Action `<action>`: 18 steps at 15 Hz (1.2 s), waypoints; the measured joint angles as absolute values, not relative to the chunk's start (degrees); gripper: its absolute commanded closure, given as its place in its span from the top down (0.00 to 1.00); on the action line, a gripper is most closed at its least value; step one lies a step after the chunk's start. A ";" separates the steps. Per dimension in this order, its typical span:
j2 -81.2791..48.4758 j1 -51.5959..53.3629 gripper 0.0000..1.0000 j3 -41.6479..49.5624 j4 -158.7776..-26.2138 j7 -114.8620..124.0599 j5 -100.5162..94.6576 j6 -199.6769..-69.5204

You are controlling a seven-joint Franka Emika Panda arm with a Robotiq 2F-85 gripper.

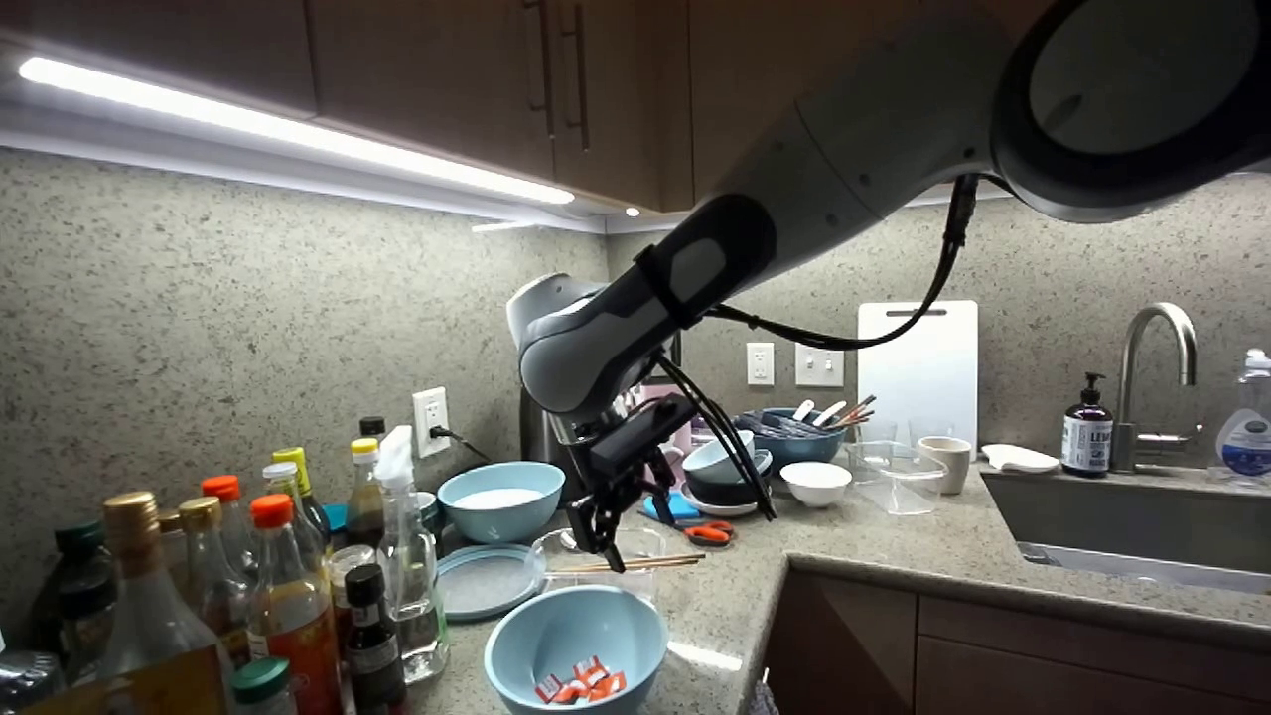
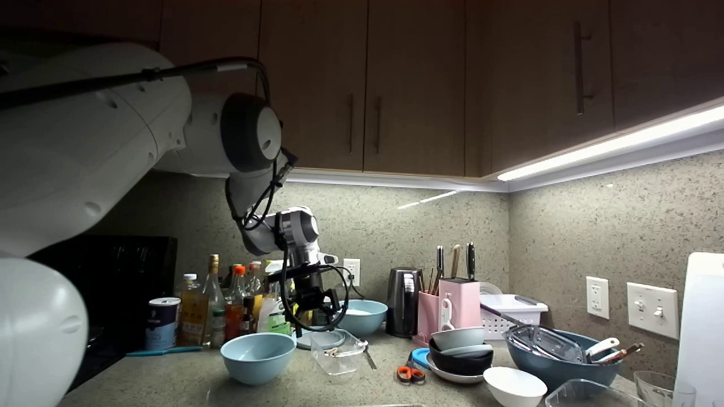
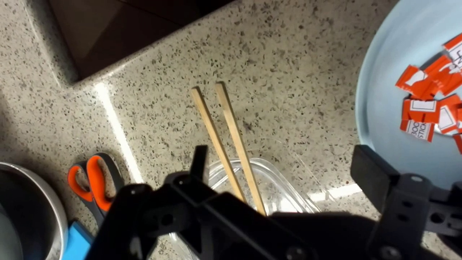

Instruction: Remove the chopsticks from the clear bowl and place them in the blue bowl on the left

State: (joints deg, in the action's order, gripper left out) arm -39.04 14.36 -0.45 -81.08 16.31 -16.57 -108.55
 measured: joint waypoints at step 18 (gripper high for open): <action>-40.39 8.94 1.00 -0.03 -81.09 17.46 -0.69 -103.95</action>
